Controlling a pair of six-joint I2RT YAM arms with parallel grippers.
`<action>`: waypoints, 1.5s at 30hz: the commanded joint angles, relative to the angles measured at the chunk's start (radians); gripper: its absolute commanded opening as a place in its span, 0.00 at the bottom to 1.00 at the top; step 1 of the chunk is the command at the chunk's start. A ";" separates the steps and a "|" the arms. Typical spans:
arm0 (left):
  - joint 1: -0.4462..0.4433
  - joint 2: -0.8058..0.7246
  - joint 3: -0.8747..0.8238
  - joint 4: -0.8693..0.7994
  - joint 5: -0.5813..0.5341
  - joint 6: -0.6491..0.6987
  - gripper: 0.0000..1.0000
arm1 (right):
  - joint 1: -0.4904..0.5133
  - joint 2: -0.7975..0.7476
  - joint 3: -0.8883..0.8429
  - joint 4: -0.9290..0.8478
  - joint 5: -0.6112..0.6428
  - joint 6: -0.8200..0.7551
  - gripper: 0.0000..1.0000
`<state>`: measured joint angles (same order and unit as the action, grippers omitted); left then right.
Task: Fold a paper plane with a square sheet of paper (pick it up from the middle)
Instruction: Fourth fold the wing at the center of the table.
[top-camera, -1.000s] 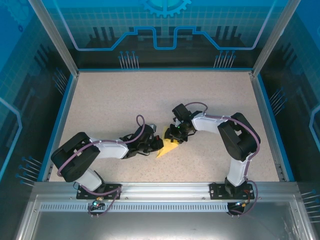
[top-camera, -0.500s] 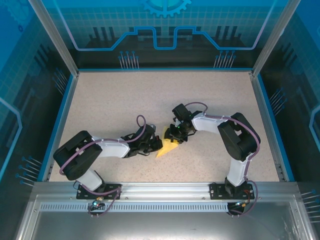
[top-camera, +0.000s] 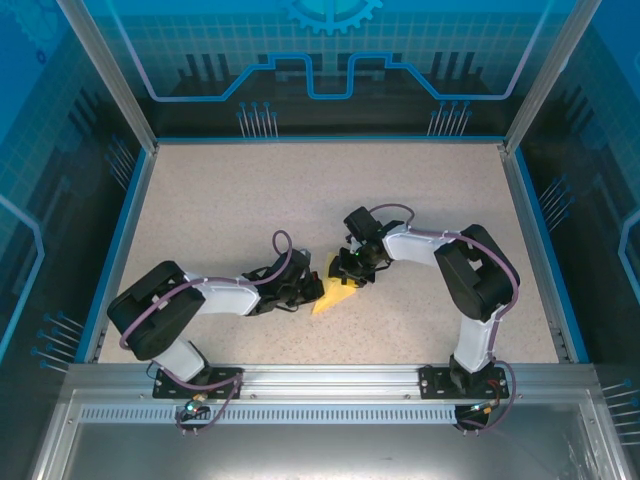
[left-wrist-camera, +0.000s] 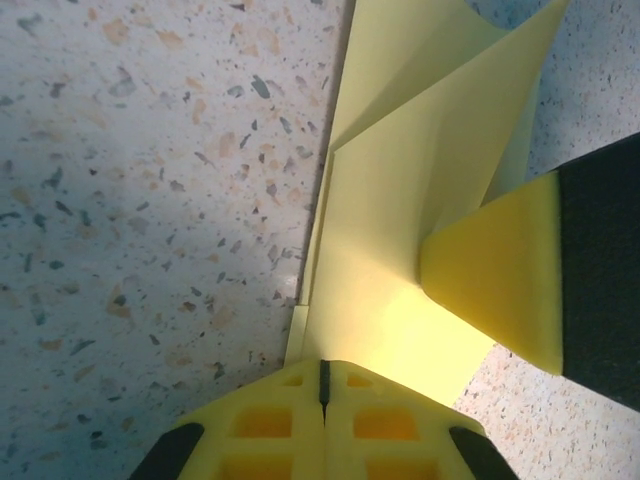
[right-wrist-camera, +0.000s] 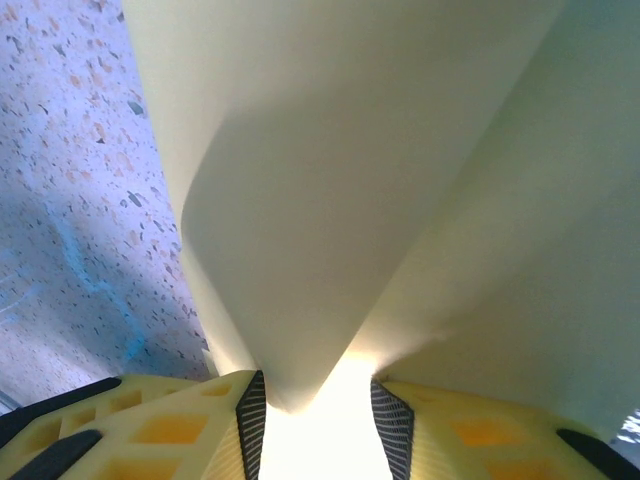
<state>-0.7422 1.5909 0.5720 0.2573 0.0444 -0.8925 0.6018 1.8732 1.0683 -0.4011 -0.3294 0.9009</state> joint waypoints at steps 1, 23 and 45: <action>0.003 0.018 0.022 -0.044 -0.017 -0.012 0.02 | 0.020 0.121 -0.064 -0.076 0.135 0.005 0.39; 0.004 0.024 0.030 -0.068 -0.016 -0.010 0.02 | 0.021 0.142 -0.055 -0.097 0.146 0.007 0.35; 0.003 0.039 0.046 -0.158 -0.026 -0.011 0.00 | 0.021 0.118 -0.033 -0.094 0.119 -0.011 0.37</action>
<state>-0.7422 1.6035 0.6064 0.1947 0.0422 -0.8925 0.6018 1.8877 1.0950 -0.4416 -0.3248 0.9001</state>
